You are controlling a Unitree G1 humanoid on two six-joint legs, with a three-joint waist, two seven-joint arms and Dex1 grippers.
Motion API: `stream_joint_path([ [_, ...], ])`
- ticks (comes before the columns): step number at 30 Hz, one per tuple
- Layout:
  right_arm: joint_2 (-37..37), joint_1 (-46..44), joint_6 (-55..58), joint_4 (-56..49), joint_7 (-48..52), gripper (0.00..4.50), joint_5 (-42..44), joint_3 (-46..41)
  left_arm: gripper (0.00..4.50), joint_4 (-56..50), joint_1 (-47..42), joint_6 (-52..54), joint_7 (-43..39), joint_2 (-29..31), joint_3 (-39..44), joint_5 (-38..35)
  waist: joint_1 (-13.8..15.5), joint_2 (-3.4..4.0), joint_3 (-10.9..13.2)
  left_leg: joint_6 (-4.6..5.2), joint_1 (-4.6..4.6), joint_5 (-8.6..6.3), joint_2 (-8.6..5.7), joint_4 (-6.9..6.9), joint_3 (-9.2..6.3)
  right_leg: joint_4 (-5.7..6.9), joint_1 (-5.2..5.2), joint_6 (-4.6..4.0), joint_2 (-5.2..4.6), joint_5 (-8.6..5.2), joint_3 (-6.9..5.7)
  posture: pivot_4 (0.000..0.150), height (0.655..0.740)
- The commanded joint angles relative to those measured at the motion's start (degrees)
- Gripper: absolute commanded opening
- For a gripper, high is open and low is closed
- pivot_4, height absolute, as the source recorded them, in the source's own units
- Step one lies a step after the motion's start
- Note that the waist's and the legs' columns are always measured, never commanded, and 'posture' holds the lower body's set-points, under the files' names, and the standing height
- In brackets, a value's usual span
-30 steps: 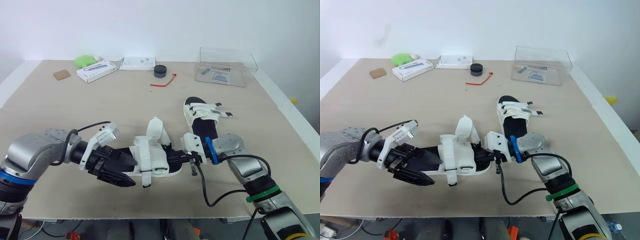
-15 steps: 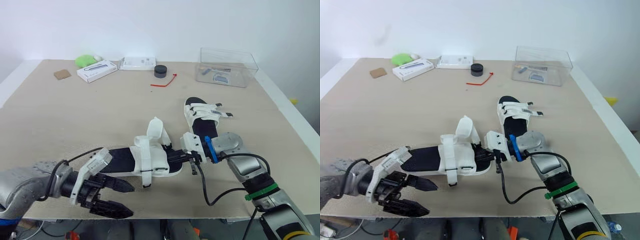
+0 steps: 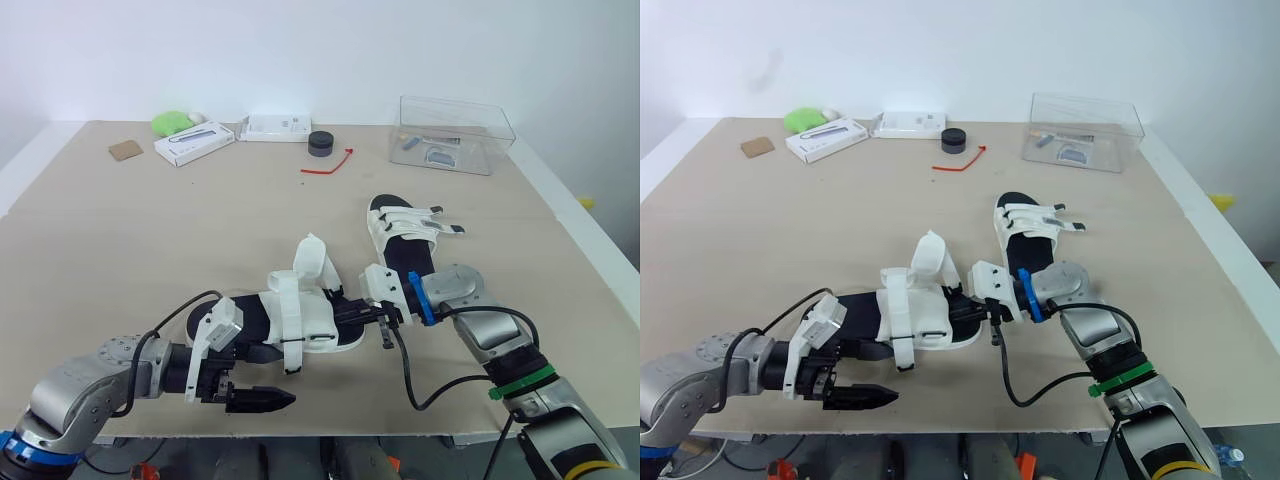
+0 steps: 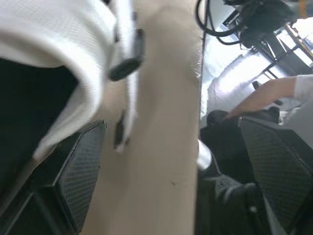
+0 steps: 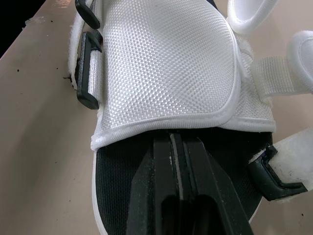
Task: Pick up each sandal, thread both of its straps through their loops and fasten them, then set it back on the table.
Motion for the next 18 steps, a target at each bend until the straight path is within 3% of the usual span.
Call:
stream_joint_path([
  [1, -0.9, 0.5, 0.6, -0.1, 0.4, 0.00, -1.1, 0.3, 4.46, 0.8, -2.5, -1.3, 0.4, -1.7, -0.8, 0.4, 0.0, 0.00, 0.0, 0.00, 0.00, 0.00, 0.00, 0.00, 0.00, 0.00, 0.00, 0.00, 0.00, 0.00, 0.00, 0.150, 0.7400],
  [8, -1.1, 0.6, 0.8, -0.6, 0.2, 0.00, -1.2, 0.2, 4.46, 3.0, -4.7, -2.4, -0.3, -3.5, -3.5, 2.5, 0.0, 0.00, 0.0, 0.00, -0.01, 0.00, -0.03, 0.01, 0.03, -0.01, 0.00, 0.08, -0.01, 0.04, 0.01, 0.150, 0.7400],
  [9, -1.2, 0.7, 0.8, -0.7, 0.2, 0.00, -1.2, 0.2, 4.23, 3.1, -4.6, -2.4, -0.5, -3.5, -3.9, 2.8, 0.0, 0.00, 0.0, 0.00, -0.01, 0.00, -0.02, 0.01, 0.02, -0.01, 0.00, 0.08, -0.01, 0.04, 0.01, 0.150, 0.7400],
  [12, -1.5, 1.0, 1.0, -1.2, 0.2, 0.00, -1.2, 0.1, 3.21, 2.8, -3.7, -2.8, -1.8, -2.5, -4.1, 2.9, 0.0, 0.00, 0.0, 0.00, -0.02, 0.00, -0.02, 0.01, 0.01, -0.01, 0.00, 0.07, -0.02, 0.04, 0.01, 0.150, 0.7400],
  [17, -1.9, 1.3, 1.2, -1.6, 0.2, 0.00, -1.1, -0.1, 0.49, 1.3, -1.9, -2.8, -2.7, -1.1, -2.8, 1.5, 0.0, 0.00, 0.0, 0.01, -0.04, -0.01, -0.02, -0.01, -0.01, -0.01, -0.02, 0.07, -0.03, 0.00, 0.00, 0.150, 0.7400],
  [18, -1.8, 1.3, 1.2, -1.6, 0.1, 0.00, -1.1, 0.0, 0.25, 1.1, -1.7, -2.9, -2.7, -1.0, -2.6, 1.3, 0.0, 0.00, 0.0, 0.01, -0.04, -0.01, -0.02, -0.01, -0.01, -0.01, -0.02, 0.08, -0.03, 0.00, 0.00, 0.150, 0.7400],
])
